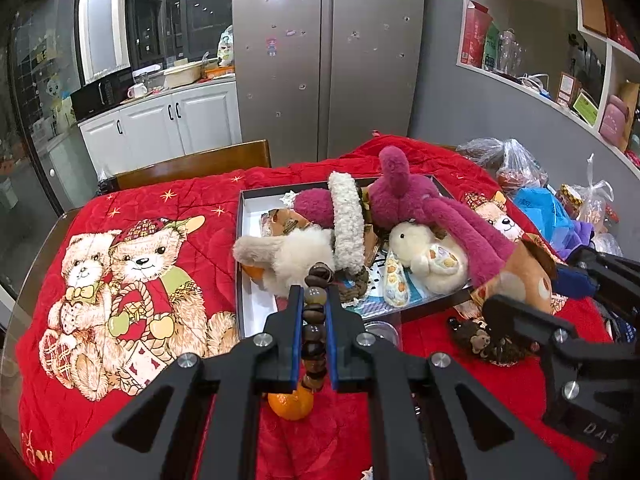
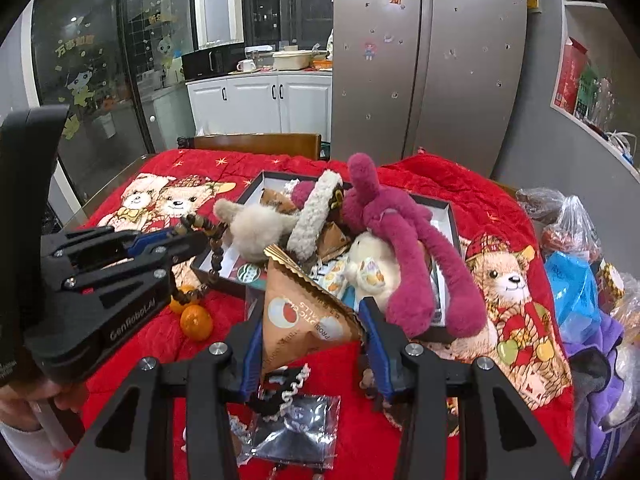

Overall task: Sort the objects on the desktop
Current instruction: 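Lower the bracelet and pouch into the black box, opening both tools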

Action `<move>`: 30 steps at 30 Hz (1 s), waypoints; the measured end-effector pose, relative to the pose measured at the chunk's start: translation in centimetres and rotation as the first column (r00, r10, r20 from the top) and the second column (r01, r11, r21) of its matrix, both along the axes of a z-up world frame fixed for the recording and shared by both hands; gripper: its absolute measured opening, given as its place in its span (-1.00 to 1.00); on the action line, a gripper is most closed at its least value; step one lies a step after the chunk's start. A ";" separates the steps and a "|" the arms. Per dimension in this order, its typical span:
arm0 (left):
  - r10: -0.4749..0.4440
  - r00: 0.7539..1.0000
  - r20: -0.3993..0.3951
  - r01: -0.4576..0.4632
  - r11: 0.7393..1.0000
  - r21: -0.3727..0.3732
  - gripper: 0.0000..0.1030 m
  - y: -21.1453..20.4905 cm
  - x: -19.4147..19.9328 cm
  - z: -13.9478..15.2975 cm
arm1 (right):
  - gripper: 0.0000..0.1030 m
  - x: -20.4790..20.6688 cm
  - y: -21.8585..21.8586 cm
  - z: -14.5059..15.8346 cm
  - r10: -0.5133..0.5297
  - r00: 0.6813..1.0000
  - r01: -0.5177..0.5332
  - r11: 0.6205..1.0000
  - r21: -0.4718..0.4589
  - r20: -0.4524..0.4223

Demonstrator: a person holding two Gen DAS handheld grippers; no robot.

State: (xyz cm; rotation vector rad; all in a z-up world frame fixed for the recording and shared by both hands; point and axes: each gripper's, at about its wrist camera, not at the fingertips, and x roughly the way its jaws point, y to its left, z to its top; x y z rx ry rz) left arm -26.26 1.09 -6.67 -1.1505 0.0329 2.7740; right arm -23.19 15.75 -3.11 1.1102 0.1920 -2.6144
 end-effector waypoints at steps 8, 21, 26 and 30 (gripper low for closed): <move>0.026 0.999 0.025 -0.026 0.999 0.020 -0.80 -1.1 -1.1 0.4 | -0.13 -2.3 -0.7 0.8 0.014 1.000 -0.014 1.000 -0.024 -0.007; 0.010 1.000 0.007 -0.010 0.998 0.057 -0.80 -0.5 -6.2 1.0 | -0.13 -6.6 -2.2 0.7 0.054 0.999 -0.054 0.998 -0.030 0.002; 0.013 1.000 -0.008 -0.013 0.999 0.052 -0.80 -0.7 -8.3 0.5 | -0.13 -8.5 -2.3 -0.6 0.043 0.999 -0.043 0.998 -0.037 0.020; 0.017 1.000 -0.016 -0.016 0.998 0.060 -0.80 -0.9 -9.2 -0.1 | -0.13 -10.0 -2.4 -1.5 0.035 0.999 -0.034 0.999 -0.038 0.028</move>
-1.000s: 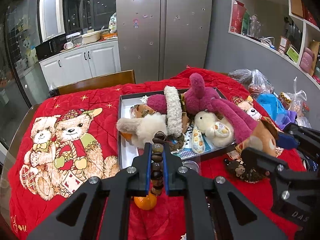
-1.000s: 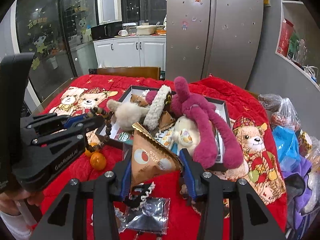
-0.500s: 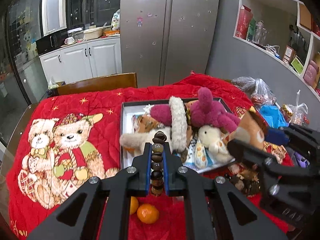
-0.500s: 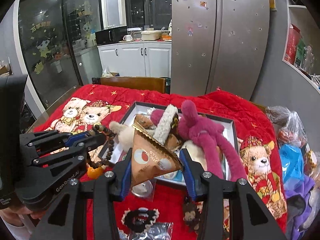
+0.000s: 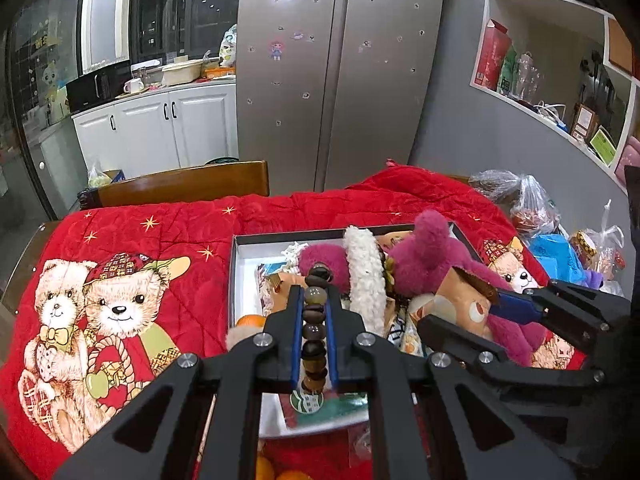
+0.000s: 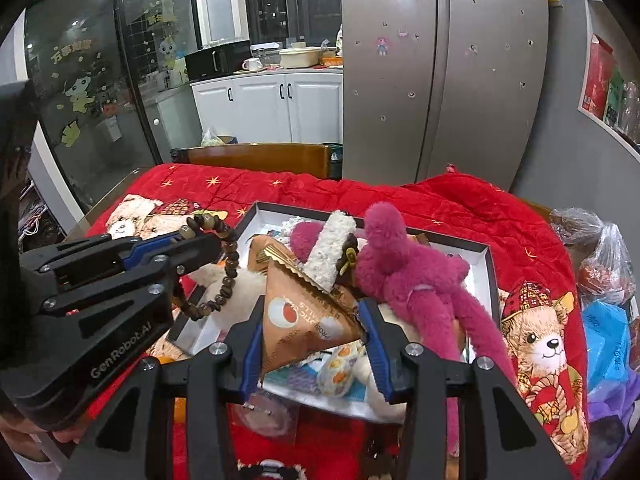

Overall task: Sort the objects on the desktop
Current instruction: 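Lower the bracelet and pouch into the black box, opening both tools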

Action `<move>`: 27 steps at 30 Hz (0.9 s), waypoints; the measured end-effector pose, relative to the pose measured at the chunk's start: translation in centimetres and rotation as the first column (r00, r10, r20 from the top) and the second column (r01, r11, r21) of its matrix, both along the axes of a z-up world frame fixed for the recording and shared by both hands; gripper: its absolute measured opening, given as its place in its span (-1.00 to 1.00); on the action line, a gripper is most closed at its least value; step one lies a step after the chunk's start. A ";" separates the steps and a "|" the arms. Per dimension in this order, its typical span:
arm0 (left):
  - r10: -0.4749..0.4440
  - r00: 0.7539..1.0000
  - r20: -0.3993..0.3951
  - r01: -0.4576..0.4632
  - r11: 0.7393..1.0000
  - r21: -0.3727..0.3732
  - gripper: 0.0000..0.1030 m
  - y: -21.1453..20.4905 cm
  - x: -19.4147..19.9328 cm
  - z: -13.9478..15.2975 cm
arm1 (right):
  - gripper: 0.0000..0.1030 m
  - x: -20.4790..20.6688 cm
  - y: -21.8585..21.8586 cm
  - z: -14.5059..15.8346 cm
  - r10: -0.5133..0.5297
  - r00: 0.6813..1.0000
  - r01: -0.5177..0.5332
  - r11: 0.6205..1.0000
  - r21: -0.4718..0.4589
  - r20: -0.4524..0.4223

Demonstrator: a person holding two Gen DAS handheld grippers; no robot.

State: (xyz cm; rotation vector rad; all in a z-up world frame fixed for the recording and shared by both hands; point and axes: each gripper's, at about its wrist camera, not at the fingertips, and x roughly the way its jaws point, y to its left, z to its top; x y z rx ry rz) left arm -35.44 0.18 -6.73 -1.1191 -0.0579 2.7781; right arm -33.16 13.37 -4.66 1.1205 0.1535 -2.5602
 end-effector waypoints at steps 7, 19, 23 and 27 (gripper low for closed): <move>-0.014 1.000 -0.014 0.013 1.000 -0.028 -0.80 0.5 -0.5 -1.1 | -0.13 -1.5 0.0 -1.5 -0.005 1.000 0.005 1.000 -0.007 0.022; -0.029 1.000 0.006 0.029 0.999 -0.045 -0.79 0.9 -1.1 -2.7 | -0.13 -2.7 0.0 -3.8 -0.015 0.997 0.016 1.000 -0.011 0.074; -0.016 1.000 0.002 0.016 0.998 -0.060 -0.74 0.7 -1.3 -2.9 | -0.12 -3.0 -0.2 -4.7 -0.018 0.996 0.018 1.000 -0.006 0.092; 0.031 0.999 -0.010 -0.032 0.997 -0.076 0.56 -0.1 -1.3 -2.6 | -0.05 -3.0 -0.3 -4.8 -0.015 0.996 0.017 1.000 -0.012 0.089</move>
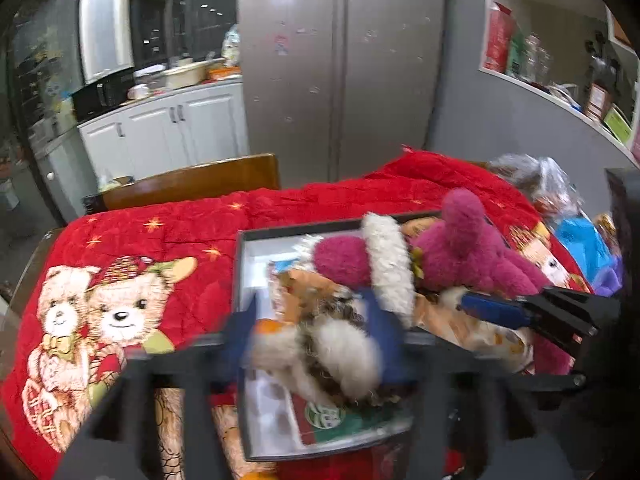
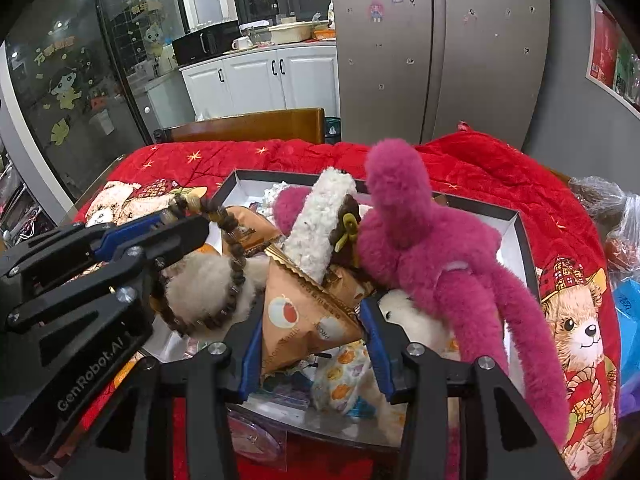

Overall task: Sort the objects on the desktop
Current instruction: 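Lower the bracelet and pouch into the black box, opening both tools, then withdraw both open tools up from the black box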

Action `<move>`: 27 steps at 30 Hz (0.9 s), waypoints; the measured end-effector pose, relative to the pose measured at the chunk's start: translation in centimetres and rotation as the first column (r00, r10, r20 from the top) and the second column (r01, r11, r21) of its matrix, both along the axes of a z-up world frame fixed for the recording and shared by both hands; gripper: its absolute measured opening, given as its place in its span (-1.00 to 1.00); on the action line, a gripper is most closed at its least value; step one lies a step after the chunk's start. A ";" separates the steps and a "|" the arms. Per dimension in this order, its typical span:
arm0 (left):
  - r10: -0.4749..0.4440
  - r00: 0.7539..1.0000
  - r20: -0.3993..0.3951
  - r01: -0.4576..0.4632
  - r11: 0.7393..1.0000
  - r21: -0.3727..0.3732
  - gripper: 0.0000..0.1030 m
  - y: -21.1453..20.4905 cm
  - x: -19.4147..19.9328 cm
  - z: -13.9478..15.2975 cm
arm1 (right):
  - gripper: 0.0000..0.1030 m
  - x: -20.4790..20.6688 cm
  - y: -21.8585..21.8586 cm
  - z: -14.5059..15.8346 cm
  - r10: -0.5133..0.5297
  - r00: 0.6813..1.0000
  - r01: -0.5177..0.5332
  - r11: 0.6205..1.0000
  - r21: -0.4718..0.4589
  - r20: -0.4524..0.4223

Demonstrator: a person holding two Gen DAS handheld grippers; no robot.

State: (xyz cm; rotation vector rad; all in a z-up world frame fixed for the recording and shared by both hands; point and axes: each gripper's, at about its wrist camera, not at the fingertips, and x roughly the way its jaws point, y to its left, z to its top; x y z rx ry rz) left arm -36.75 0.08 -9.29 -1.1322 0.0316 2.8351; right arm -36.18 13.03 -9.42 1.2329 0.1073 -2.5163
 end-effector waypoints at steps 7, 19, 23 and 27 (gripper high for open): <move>0.031 0.998 -0.051 -0.034 0.998 -0.045 0.73 -0.7 0.6 1.4 | 0.38 0.2 0.5 1.1 -0.038 0.998 0.039 0.999 0.020 -0.046; 0.015 0.999 -0.040 -0.015 1.000 -0.011 0.73 -0.3 0.8 1.5 | 0.39 0.3 0.4 1.3 -0.038 0.998 0.039 0.999 0.025 -0.040; 0.016 0.999 -0.050 -0.018 0.999 -0.032 0.73 -0.2 1.0 1.9 | 0.39 0.8 0.3 1.6 -0.038 0.998 0.040 0.999 0.032 -0.050; 0.015 0.998 -0.063 -0.017 1.000 -0.018 0.73 -0.2 1.5 2.7 | 0.39 1.3 0.3 2.0 -0.036 0.998 0.038 0.999 0.034 -0.058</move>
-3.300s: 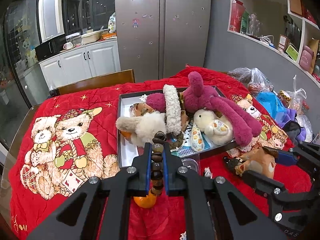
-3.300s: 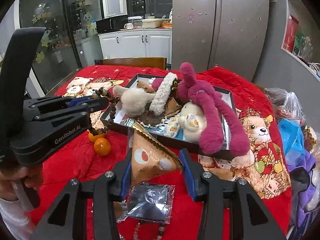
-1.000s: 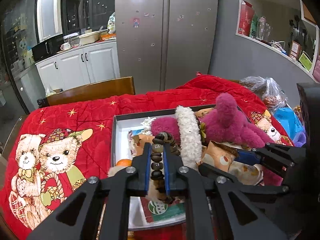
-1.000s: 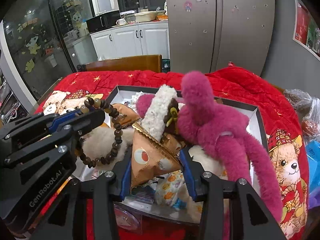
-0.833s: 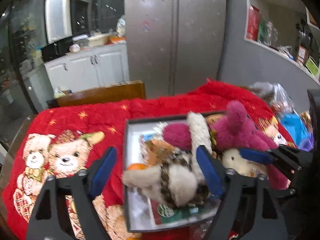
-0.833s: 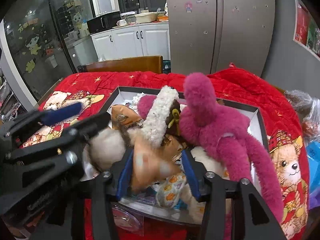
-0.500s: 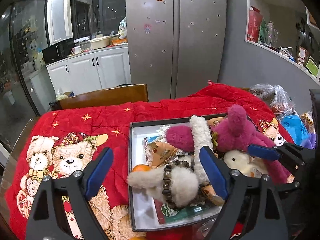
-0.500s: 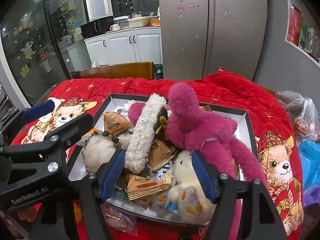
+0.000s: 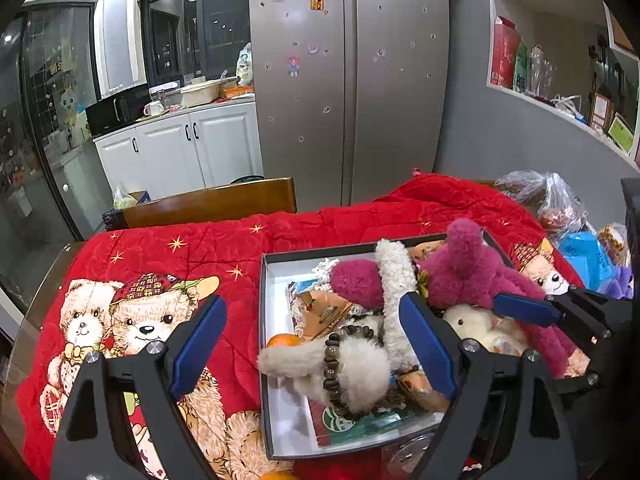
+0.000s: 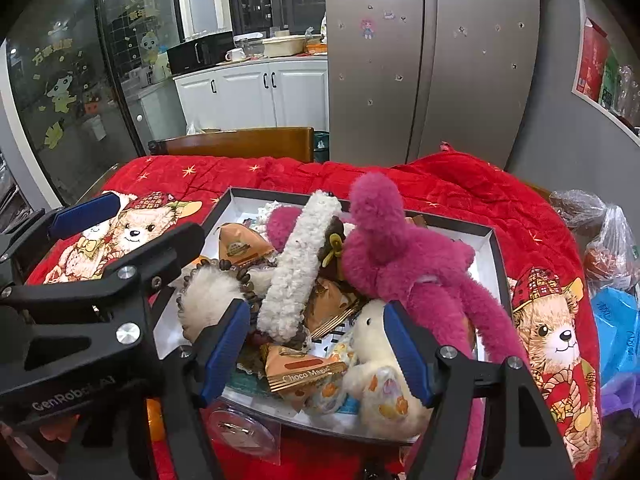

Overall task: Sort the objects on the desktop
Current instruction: 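Withdraw both open tools up from the black box, then move the left tool to an orange while the right tool grasps the black lace scrunchie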

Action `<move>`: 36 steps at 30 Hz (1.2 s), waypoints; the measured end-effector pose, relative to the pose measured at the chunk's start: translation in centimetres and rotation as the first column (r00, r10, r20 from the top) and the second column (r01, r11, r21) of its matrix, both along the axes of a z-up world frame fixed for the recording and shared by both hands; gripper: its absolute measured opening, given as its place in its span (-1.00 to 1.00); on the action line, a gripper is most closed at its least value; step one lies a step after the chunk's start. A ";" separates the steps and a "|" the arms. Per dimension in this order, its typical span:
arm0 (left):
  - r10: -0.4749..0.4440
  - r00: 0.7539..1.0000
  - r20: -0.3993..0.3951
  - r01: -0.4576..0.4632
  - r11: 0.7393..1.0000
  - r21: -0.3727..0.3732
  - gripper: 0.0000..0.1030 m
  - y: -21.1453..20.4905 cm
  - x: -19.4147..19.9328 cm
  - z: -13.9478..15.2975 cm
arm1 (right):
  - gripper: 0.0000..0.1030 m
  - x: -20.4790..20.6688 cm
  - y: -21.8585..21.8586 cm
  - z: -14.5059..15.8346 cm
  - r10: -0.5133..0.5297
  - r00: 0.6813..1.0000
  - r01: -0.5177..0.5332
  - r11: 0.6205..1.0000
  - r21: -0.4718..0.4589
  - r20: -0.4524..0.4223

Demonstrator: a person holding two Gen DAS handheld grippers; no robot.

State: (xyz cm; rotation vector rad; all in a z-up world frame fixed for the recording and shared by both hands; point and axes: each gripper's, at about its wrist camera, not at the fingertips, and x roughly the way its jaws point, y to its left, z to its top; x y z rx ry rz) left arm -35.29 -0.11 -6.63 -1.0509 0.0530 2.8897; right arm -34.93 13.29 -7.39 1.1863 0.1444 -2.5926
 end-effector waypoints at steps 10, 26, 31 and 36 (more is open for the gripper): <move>0.000 0.997 -0.082 0.003 1.000 0.032 0.80 -0.5 4.9 5.5 | 0.39 2.7 -0.1 3.6 -0.003 0.997 0.004 1.000 0.017 -0.080; 0.044 0.981 -0.187 -0.028 0.996 0.086 0.99 -4.8 17.4 7.5 | 0.62 15.4 -0.7 9.8 -0.033 0.963 0.035 0.999 0.005 -0.269; 0.031 0.991 -0.133 -0.021 0.997 0.071 0.99 -5.4 17.1 2.6 | 0.62 17.3 -0.1 7.3 -0.038 0.966 0.033 0.999 -0.023 -0.255; 0.000 0.995 -0.095 0.003 1.000 0.029 0.99 -5.0 16.4 -2.4 | 0.62 17.6 0.0 4.0 -0.043 0.968 0.040 0.999 -0.017 -0.245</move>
